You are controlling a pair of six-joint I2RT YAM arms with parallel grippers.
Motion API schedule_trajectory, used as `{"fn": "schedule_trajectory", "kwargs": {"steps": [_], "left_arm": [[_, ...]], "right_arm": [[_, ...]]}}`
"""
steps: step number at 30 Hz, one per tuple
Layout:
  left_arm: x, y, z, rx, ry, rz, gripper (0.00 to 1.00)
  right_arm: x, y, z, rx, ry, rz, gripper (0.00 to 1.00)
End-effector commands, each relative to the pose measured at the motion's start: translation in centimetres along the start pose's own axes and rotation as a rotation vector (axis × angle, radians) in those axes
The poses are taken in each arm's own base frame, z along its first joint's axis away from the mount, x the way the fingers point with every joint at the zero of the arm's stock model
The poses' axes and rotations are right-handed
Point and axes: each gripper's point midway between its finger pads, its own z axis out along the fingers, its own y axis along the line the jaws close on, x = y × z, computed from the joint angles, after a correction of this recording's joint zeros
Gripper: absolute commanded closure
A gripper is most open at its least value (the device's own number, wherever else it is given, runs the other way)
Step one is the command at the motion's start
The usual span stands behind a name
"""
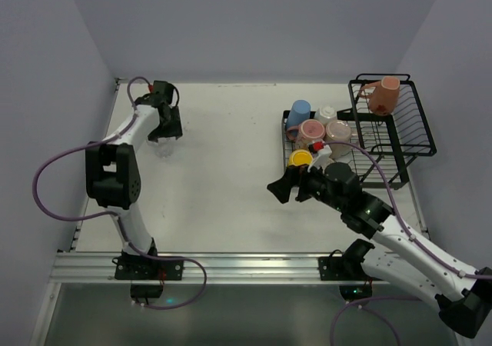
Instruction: Unload the cups from the dish rack
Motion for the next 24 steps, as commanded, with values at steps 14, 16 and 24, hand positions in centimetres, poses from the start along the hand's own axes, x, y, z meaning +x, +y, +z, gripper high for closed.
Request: {"fn": "schedule_trajectory", "kwargs": {"steps": [14, 16, 24], "left_arm": [[0.6, -7.3, -27.4, 0.866, -0.706, 0.031, 0.02], [3.3, -8.2, -27.9, 0.936, -0.7, 0.073, 0.02], [13.6, -9.0, -27.5, 1.173, -0.648, 0.26, 0.01]], "right_arm": [[-22.2, -4.3, -11.5, 0.464, -0.497, -0.089, 0.02], [-23.8, -7.5, -13.2, 0.61, -0.527, -0.058, 0.03], [-29.3, -17.7, -13.6, 0.897, -0.516, 0.051, 0.01]]}}
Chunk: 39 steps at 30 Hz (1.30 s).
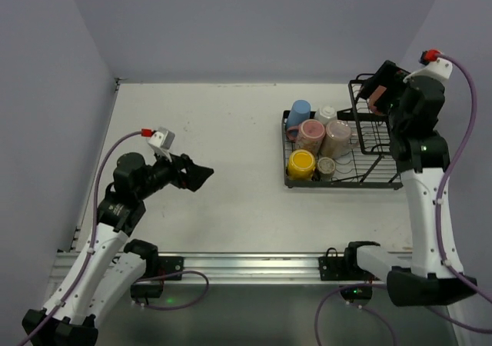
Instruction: Unload the cups from the dish rack
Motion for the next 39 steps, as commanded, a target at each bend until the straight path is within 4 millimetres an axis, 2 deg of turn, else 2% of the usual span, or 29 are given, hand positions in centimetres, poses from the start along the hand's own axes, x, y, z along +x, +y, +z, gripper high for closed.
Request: {"fn": "schedule_trajectory", "kwargs": {"steps": [1, 2, 3, 4, 5, 9, 10, 14, 18, 21, 26, 32, 35, 36, 39], "left_arm": [[1.1, -3.5, -1.1, 0.184, -0.004, 0.068, 0.02], [1.9, -3.8, -1.2, 0.203, 0.012, 0.08, 0.02], [2.3, -4.6, -1.2, 0.23, 0.028, 0.106, 0.01], [2.7, -4.7, -1.3, 0.228, 0.048, 0.111, 0.02], [2.1, -4.9, -1.4, 0.215, 0.026, 0.139, 0.01], [2.3, -6.0, -1.5, 0.221, 0.034, 0.176, 0.01], [2.5, -6.1, -1.5, 0.225, 0.039, 0.179, 0.01], [3.2, -6.8, -1.1, 0.222, 0.073, 0.203, 0.01], [4.1, -7.5, -1.2, 0.226, 0.102, 0.22, 0.01], [4.1, -7.7, -1.3, 0.215, 0.099, 0.233, 0.01], [4.3, -7.9, -1.5, 0.209, 0.102, 0.247, 0.01], [4.1, -8.1, -1.8, 0.209, 0.089, 0.256, 0.01], [4.1, -7.8, -1.8, 0.195, 0.087, 0.256, 0.01], [4.1, -7.8, -1.8, 0.192, 0.085, 0.258, 0.01], [3.9, -7.8, -1.9, 0.188, 0.077, 0.258, 0.01]], "right_arm": [[0.7, -2.8, 4.3, 0.122, 0.075, -0.051, 0.01], [-0.3, -3.1, 4.9, 0.149, 0.057, -0.074, 0.01], [0.6, -3.5, 6.7, 0.166, 0.091, -0.099, 0.01], [0.7, -3.6, 7.4, 0.157, 0.107, -0.157, 0.01], [0.4, -3.6, 8.0, 0.157, 0.106, -0.181, 0.01], [0.7, -6.2, 10.3, 0.213, 0.113, -0.278, 0.01], [1.6, -6.6, 10.4, 0.201, 0.126, -0.296, 0.02], [2.8, -6.7, 11.1, 0.148, 0.123, -0.333, 0.05], [5.0, -7.6, 12.0, 0.155, 0.18, -0.394, 0.05], [5.8, -8.2, 12.5, 0.164, 0.2, -0.429, 0.03], [5.5, -8.4, 13.7, 0.175, 0.184, -0.467, 0.01], [6.7, -8.8, 15.4, 0.179, 0.197, -0.481, 0.07], [7.4, -9.2, 15.9, 0.191, 0.199, -0.482, 0.07], [6.9, -9.1, 16.2, 0.195, 0.172, -0.473, 0.07], [7.3, -9.2, 16.6, 0.202, 0.151, -0.459, 0.07]]}}
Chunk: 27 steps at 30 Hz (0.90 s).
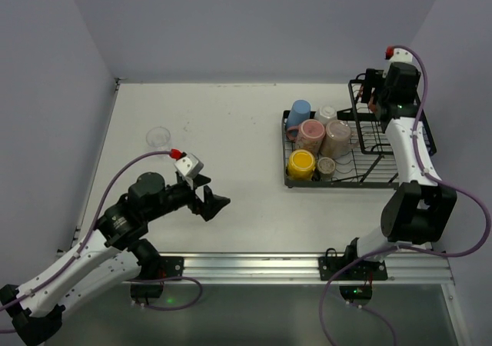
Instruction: Unload the cups from the dish rack
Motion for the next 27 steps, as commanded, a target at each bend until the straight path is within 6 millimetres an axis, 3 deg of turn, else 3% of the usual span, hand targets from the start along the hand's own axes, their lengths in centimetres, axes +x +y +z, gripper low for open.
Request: {"fn": "schedule_trajectory", "kwargs": {"steps": [1, 6, 10, 13, 15, 17, 20, 21, 22, 27], "left_arm": [[-1.9, -0.2, -0.7, -0.008, -0.049, 0.032, 0.01], [-1.9, 0.0, -0.6, -0.019, -0.052, 0.03, 0.01], [-1.8, 0.3, -0.5, -0.032, -0.049, 0.023, 0.01], [-1.7, 0.5, -0.5, -0.038, -0.047, 0.02, 0.01], [-1.7, 0.5, -0.4, -0.038, -0.047, 0.022, 0.01], [-1.7, 0.7, -0.4, -0.044, -0.047, 0.02, 0.01], [-1.6, 0.7, -0.3, -0.045, -0.044, 0.018, 0.02], [-1.6, 0.7, -0.3, -0.046, -0.045, 0.018, 0.02], [-1.6, 0.7, -0.2, -0.045, -0.043, 0.016, 0.02], [-1.4, 0.7, 0.0, -0.045, -0.032, 0.013, 0.02]], "right_arm": [[-1.9, -0.5, 0.6, 0.041, -0.09, 0.023, 0.06], [-2.1, -0.3, 1.2, 0.047, -0.126, 0.046, 0.08], [-2.2, -0.1, 1.3, 0.035, -0.16, 0.052, 0.15], [-2.1, 0.0, 1.5, 0.034, -0.167, 0.05, 0.07], [-1.7, 0.1, 1.8, 0.032, -0.156, 0.041, 0.08], [-2.0, 0.1, 2.0, 0.035, -0.18, 0.047, 0.15], [-2.4, 0.1, 1.6, 0.033, -0.222, 0.067, 0.34], [-3.2, 0.3, 1.3, 0.021, -0.26, 0.078, 0.48], [-3.2, 0.2, 0.8, 0.019, -0.276, 0.083, 0.55], [-5.3, -0.8, -1.9, 0.037, -0.395, 0.15, 0.74]]}}
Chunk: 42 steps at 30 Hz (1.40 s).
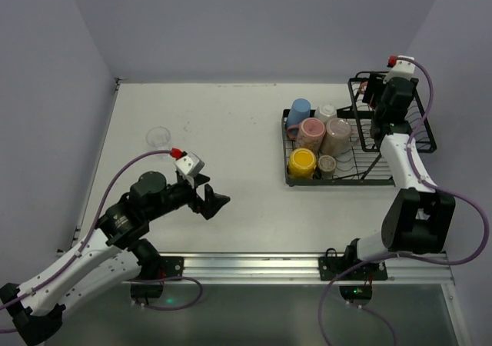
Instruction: Unload the cups from the dish rack
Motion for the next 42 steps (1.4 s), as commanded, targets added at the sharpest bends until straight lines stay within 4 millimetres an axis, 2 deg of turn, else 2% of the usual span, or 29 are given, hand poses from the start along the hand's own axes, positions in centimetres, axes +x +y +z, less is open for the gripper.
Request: {"fn": "schedule_trajectory", "kwargs": {"steps": [1, 2, 9, 19, 22, 23, 25, 27, 28, 29, 31, 32, 35, 40, 42], "left_arm": [[-1.4, 0.1, -0.1, -0.01, -0.032, 0.006, 0.02], [-1.4, 0.0, -0.1, -0.01, -0.032, 0.005, 0.02], [-1.8, 0.0, -0.1, -0.011, -0.047, -0.006, 0.02], [-2.3, -0.7, 0.4, 0.023, -0.053, -0.033, 0.02], [-3.2, -1.1, 0.5, 0.038, -0.075, -0.043, 0.02], [-3.4, -1.2, 0.7, 0.044, -0.078, -0.046, 0.02], [-4.7, -1.8, 0.8, 0.066, -0.109, -0.06, 0.02], [-6.4, -2.4, 0.9, 0.085, -0.158, -0.077, 0.03], [-6.8, -2.8, 1.0, 0.106, -0.172, -0.104, 0.03], [-7.9, -3.2, 1.0, 0.127, -0.215, -0.11, 0.04], [-8.7, -3.8, 1.3, 0.157, -0.239, -0.155, 0.04], [-9.9, -4.2, 1.3, 0.179, -0.292, -0.158, 0.04], [-11.1, -4.6, 1.8, 0.21, -0.348, -0.213, 0.05], [-11.8, -4.6, 3.0, 0.24, -0.407, -0.302, 0.07], [-12.0, -4.6, 3.8, 0.254, -0.421, -0.327, 0.09]], "right_arm": [[-4.5, -0.7, -1.9, 0.016, -0.183, 0.071, 0.75], [-5.5, -1.0, -2.8, 0.017, -0.215, 0.087, 0.76], [-8.1, -1.0, -6.0, -0.022, -0.315, 0.212, 0.79], [-11.1, -1.0, -9.1, -0.079, -0.396, 0.313, 0.8], [-11.8, -0.7, -10.2, -0.112, -0.411, 0.346, 0.8], [-12.5, -0.6, -11.1, -0.129, -0.429, 0.361, 0.8], [-13.0, 0.0, -11.9, -0.165, -0.44, 0.383, 0.8], [-13.7, 1.2, -13.3, -0.205, -0.46, 0.395, 0.8], [-14.0, 2.7, -14.0, -0.249, -0.463, 0.393, 0.8], [-14.3, 2.8, -14.7, -0.254, -0.475, 0.4, 0.8], [-14.3, 6.4, -16.5, -0.374, -0.461, 0.423, 0.8], [-14.3, 7.5, -17.2, -0.421, -0.453, 0.455, 0.8], [-13.5, 11.1, -20.1, -0.596, -0.417, 0.55, 0.8], [-11.4, 17.3, -25.9, -0.962, -0.282, 0.794, 0.8], [-10.3, 18.9, -27.5, -1.064, -0.21, 0.881, 0.8]]}}
